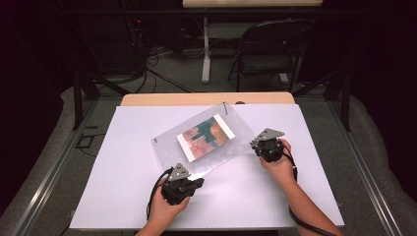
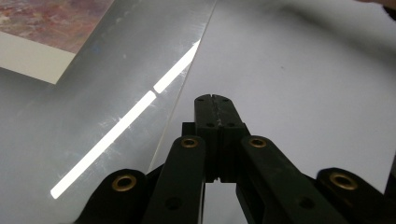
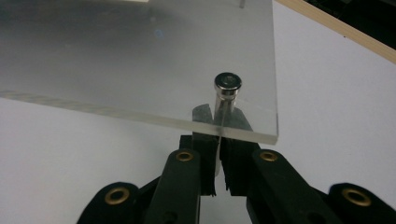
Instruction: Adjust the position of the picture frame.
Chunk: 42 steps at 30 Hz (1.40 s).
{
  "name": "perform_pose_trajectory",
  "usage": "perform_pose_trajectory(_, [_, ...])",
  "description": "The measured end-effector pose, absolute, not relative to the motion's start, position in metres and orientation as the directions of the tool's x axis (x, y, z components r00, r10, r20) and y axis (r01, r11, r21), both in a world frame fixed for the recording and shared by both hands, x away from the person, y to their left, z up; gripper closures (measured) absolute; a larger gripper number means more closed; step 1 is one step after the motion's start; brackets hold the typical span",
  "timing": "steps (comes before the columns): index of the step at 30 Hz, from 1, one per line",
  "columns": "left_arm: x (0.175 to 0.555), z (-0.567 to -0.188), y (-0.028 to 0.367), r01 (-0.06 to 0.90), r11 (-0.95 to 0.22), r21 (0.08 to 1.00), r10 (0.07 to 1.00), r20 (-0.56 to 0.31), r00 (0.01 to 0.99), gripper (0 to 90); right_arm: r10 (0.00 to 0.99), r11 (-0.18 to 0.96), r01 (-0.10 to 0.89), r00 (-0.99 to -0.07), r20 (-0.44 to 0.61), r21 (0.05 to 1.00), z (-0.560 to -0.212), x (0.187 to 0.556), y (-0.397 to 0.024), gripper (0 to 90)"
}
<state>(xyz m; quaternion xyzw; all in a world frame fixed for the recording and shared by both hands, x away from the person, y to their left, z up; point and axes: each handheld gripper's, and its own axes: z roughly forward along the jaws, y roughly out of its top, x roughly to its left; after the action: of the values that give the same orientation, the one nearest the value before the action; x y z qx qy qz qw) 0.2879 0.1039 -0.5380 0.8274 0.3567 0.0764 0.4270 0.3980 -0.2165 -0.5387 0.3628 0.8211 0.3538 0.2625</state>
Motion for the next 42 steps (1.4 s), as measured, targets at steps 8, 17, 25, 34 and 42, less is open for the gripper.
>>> perform_pose_trajectory(8, [0.29, -0.543, 0.107, 0.555, -0.41, 0.724, 0.686, -0.156, 0.71, 90.0, 0.774, 0.48, 0.404, -0.613, -0.159, 0.779, -0.531, 0.382, -0.214, 85.5])
perform_pose_trajectory(17, [0.29, -0.547, 0.108, 0.565, -0.442, 0.696, 0.704, -0.121, 0.7, 90.0, 0.768, 0.47, 0.397, -0.624, -0.144, 0.788, -0.527, 0.373, -0.213, 85.5])
perform_pose_trajectory(25, [0.29, -0.547, 0.107, 0.572, -0.447, 0.688, 0.709, -0.117, 0.695, 90.0, 0.759, 0.481, 0.392, -0.634, -0.149, 0.784, -0.526, 0.368, -0.212, 85.5])
perform_pose_trajectory(34, [0.294, -0.545, 0.111, 0.581, -0.426, 0.693, 0.719, -0.131, 0.683, 90.0, 0.757, 0.476, 0.394, -0.639, -0.138, 0.786, -0.526, 0.36, -0.212, 85.5])
perform_pose_trajectory(42, [0.306, -0.542, 0.119, 0.592, -0.393, 0.704, 0.738, -0.142, 0.659, 90.0, 0.749, 0.459, 0.39, -0.653, -0.112, 0.798, -0.523, 0.347, -0.21, 85.5])
